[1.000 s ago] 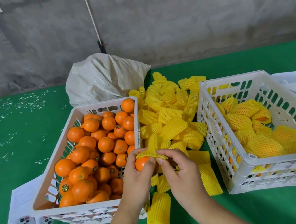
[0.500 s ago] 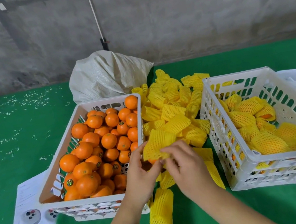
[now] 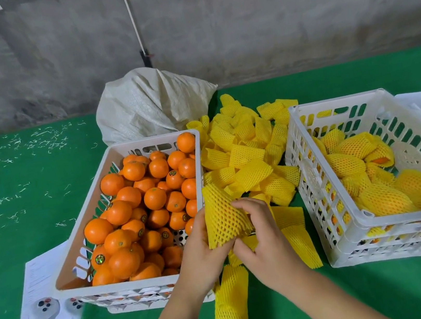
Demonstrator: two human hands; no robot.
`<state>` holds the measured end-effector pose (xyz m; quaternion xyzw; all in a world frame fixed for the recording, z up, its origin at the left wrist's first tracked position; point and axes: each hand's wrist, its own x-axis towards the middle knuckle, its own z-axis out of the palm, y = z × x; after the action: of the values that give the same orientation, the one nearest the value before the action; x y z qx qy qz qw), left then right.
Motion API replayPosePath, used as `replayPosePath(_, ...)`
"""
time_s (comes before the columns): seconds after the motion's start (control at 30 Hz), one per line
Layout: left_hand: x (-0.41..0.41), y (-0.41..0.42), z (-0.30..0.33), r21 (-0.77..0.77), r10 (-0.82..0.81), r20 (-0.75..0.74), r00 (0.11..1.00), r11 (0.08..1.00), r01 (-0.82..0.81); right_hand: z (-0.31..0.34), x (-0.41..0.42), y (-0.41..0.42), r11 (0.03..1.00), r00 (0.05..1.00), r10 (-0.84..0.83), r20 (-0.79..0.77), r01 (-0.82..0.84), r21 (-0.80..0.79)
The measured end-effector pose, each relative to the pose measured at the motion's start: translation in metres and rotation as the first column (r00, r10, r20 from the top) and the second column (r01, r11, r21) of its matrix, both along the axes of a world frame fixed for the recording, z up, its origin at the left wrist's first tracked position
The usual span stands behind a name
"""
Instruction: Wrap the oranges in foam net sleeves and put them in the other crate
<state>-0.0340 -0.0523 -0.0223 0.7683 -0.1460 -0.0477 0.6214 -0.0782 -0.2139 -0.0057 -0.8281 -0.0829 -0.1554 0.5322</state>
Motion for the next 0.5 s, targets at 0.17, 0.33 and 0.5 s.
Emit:
replayPosePath(0.17,0.001,0.0,0.002,-0.034,0.073,0.005,0.997,0.997,-0.072,-0.01,0.004,-0.005,0.992,0.99,-0.121,0.076,0.118,0.046)
replayPosePath(0.33,0.001,-0.001,0.004,-0.044,0.138,0.025,0.99,0.99,-0.136,-0.019,0.004,-0.007,0.984,0.972,-0.17,0.164,0.177,-0.026)
replayPosePath(0.5,0.004,0.003,0.0,-0.009,0.147,0.033,0.988,0.989,-0.147,-0.019,-0.006,0.005,0.992,0.985,-0.11,-0.13,0.116,0.042)
